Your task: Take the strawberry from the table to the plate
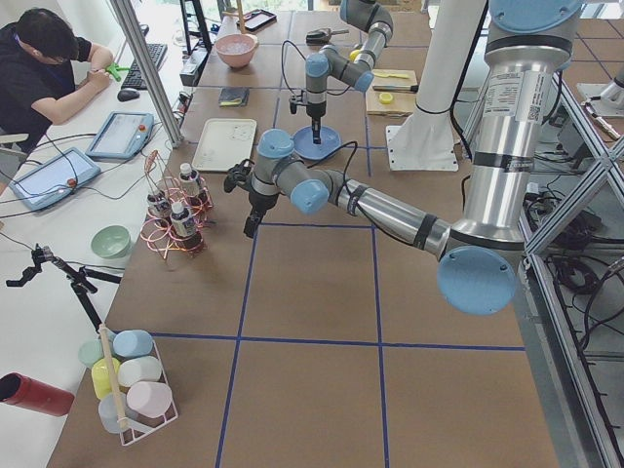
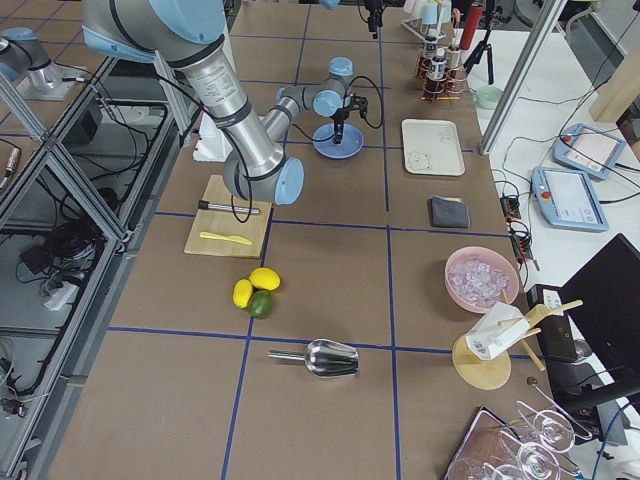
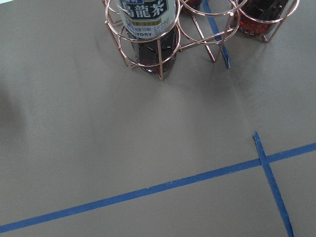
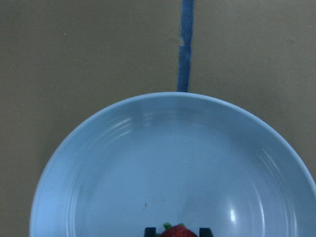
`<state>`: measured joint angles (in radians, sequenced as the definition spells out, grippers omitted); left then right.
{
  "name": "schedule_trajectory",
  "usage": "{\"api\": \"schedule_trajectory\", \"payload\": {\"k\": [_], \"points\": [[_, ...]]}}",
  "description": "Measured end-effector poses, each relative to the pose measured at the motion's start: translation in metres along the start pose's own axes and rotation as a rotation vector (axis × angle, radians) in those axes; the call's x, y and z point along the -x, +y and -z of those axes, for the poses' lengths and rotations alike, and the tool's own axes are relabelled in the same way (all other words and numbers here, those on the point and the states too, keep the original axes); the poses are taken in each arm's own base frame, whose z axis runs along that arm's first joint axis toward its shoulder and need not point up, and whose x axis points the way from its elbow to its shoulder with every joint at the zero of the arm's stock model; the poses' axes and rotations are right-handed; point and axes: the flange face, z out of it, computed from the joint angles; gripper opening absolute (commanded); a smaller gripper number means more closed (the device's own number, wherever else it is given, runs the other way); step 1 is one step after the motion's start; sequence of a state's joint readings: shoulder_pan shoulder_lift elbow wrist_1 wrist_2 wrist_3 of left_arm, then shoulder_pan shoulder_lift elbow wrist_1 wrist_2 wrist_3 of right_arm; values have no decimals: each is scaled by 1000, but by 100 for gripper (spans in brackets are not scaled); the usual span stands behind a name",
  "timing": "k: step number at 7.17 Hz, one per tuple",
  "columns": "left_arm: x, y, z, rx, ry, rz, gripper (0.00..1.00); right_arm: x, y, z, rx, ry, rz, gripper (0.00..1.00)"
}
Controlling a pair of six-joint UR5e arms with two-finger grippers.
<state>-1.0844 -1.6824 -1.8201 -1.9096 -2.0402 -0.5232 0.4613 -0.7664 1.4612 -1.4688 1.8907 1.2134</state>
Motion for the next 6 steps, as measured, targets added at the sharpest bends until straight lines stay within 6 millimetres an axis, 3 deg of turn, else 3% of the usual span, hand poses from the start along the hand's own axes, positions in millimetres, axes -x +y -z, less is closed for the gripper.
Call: {"api": "schedule_trajectory", "payload": {"k": [3,4,6], "points": [[-1,-1,0,-2,2,3,100,2,-3,7,-24,-6,-2,100],[-1,-1,0,-1,2,3,100,1,-8,22,-30,-10,-10,100],[3,2,-2,4,-1,3,100,-28,-23,84,-34,53,-51,100]]}}
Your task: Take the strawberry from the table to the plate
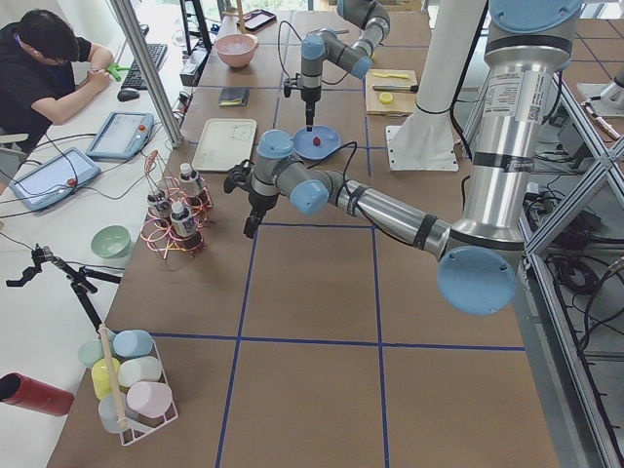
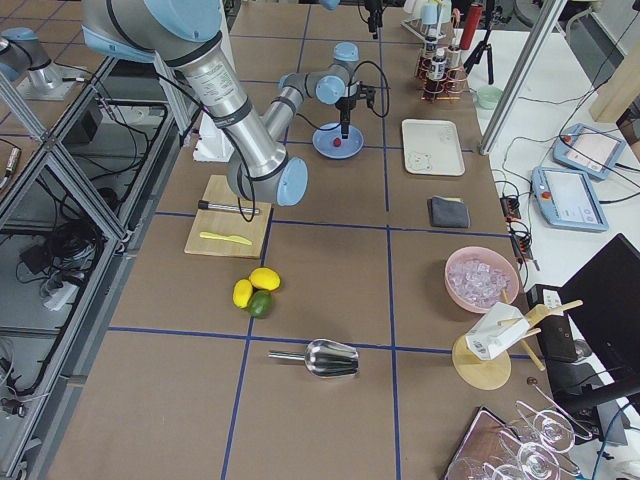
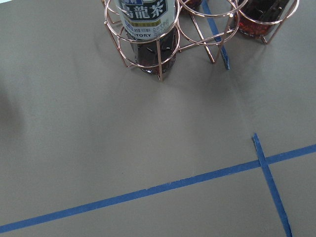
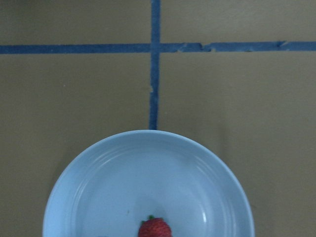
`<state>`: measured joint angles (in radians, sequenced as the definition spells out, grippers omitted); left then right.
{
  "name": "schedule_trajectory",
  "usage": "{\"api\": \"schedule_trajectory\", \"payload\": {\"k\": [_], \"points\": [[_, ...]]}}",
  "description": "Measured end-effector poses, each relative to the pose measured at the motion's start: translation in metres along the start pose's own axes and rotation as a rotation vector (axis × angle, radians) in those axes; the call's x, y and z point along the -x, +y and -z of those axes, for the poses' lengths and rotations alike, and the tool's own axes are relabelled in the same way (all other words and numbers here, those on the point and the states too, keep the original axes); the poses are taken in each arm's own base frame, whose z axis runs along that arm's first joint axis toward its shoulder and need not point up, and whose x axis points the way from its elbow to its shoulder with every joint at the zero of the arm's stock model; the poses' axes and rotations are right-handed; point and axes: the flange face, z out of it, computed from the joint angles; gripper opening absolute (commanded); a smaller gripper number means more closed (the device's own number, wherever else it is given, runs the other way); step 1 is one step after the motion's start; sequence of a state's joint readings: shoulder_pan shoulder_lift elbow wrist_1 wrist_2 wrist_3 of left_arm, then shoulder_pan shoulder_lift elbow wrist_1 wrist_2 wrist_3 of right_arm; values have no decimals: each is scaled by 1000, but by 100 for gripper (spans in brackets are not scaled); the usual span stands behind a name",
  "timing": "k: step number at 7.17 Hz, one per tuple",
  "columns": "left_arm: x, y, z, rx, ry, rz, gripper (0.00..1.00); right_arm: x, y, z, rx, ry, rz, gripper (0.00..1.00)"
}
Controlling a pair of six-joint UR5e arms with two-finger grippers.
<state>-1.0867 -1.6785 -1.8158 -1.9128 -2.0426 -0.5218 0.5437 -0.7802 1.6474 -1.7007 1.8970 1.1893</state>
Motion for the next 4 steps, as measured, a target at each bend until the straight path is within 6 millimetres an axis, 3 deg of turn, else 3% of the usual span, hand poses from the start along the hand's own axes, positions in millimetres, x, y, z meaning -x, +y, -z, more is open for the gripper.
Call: {"api": "schedule_trajectory", "payload": {"k": [1,2,4], "points": [[4,3,0,10,6,0,100,-31,-7,32,-7,41,11,100],[17,10,2,29,18,-8,100,-76,-16,60,-12,61,46,100],[82,25,17,66,6,-61,100,-191,-44,104,8,54,126,100]]}}
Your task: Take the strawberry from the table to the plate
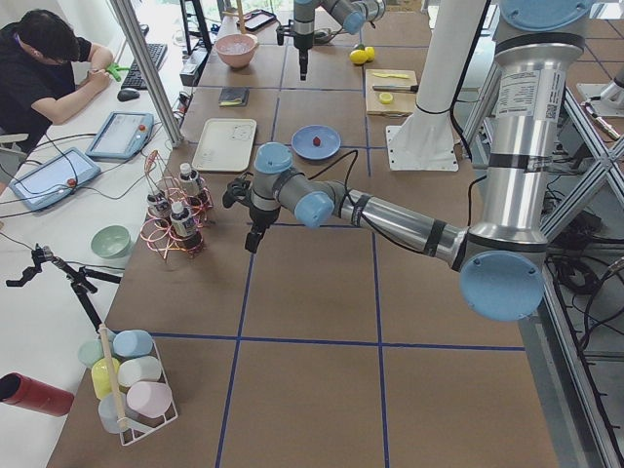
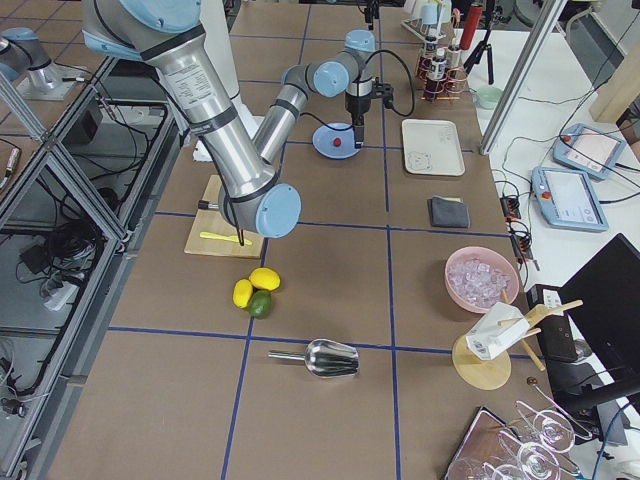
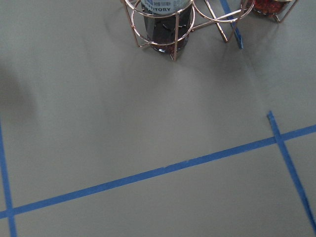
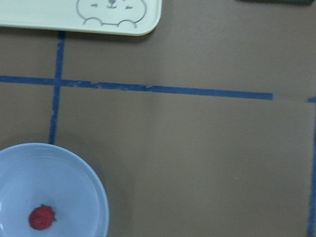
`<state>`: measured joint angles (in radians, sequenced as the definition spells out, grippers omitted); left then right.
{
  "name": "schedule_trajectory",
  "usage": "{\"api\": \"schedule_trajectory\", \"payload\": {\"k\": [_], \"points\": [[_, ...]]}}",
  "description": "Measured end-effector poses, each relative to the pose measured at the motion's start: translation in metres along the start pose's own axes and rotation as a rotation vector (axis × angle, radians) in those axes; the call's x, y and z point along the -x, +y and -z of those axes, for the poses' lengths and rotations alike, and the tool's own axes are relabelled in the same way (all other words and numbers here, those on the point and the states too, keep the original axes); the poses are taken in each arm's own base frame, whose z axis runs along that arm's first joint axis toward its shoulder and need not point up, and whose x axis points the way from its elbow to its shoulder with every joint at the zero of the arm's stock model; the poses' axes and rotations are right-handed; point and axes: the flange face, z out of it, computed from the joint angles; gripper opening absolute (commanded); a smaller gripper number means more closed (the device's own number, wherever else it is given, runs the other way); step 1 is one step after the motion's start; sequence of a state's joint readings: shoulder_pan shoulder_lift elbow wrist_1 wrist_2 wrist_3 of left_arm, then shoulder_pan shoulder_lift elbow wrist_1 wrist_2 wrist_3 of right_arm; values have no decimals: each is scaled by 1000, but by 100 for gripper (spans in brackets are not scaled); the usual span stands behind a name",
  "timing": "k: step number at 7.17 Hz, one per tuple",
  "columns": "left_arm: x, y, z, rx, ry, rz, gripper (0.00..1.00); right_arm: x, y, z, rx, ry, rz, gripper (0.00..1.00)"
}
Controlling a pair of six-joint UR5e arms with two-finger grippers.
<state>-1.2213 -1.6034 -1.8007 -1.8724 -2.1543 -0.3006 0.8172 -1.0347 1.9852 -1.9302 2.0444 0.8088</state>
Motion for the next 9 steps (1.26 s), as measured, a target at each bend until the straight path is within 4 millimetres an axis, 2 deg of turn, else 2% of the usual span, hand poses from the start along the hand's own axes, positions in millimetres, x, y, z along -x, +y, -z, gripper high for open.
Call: {"api": "schedule_trajectory", "payload": {"k": [2,3,4,6,7,8,9], "points": [[93,20,18,68,-52,-46,100,-130,-15,18,25,3,100,100],[130,32,24,112,-48,-40,100,-200,-19,26,36,-2,146,100],[153,43,28,153,-24,-22,100,-270,-20,32,48,-12,182,100],[173,60,32,213,32,38,100,-392,-4,32,70,-42,169,100],[175,67,30,226,62,61,100,-442,5,30,76,-67,99,100],[176,70,30,230,75,70,100,-470,11,26,82,-94,48,100],[177,71,30,230,80,72,100,-484,13,21,83,-109,30,100]]}}
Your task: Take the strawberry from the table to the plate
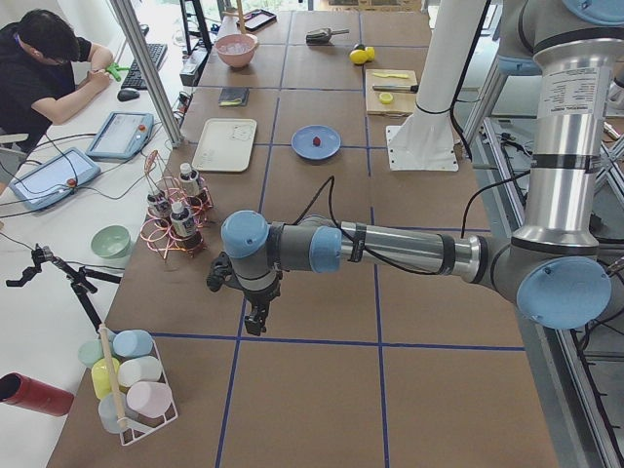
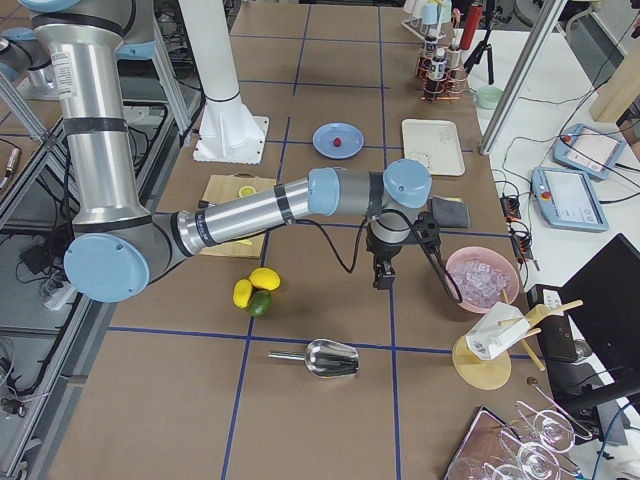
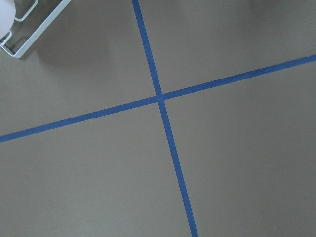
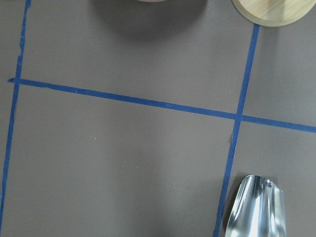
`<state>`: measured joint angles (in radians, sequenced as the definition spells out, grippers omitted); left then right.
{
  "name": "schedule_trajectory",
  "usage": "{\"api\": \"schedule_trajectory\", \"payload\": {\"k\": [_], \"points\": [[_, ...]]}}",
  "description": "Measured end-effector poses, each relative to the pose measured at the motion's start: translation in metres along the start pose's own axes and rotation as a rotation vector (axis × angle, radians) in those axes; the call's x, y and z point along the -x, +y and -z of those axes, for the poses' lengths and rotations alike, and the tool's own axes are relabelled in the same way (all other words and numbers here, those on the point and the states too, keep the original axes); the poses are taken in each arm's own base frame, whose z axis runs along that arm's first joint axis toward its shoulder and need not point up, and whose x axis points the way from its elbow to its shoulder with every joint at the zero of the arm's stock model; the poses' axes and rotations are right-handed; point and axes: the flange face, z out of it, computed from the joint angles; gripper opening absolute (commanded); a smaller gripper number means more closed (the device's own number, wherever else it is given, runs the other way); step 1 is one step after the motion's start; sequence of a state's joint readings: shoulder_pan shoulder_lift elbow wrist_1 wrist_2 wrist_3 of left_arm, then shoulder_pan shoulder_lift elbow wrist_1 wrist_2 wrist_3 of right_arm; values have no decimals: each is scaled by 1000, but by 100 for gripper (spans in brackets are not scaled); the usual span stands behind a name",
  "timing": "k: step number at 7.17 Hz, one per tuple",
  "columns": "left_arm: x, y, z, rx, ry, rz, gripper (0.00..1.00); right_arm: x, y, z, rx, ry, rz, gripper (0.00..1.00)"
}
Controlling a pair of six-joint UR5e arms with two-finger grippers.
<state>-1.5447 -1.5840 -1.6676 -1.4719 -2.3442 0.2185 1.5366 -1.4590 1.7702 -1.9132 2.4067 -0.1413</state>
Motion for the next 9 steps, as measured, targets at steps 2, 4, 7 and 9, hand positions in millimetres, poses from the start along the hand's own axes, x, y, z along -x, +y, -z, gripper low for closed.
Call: {"api": "schedule_trajectory", "payload": {"k": [2,4,7,9], "points": [[0,0,0,-1,2,-1,100,-43,11,-35,-7,-12,5,100],[-1,-2,1,-4,2,-3,100,-72,28,-57,-56,-9,5,100],[1,0,-1,4,2,10,100,-82,35,-57,-80,-10,-30,100],[12,4,-11,24,6,41,100,-82,37,-56,-83,-30,-37,100]]}}
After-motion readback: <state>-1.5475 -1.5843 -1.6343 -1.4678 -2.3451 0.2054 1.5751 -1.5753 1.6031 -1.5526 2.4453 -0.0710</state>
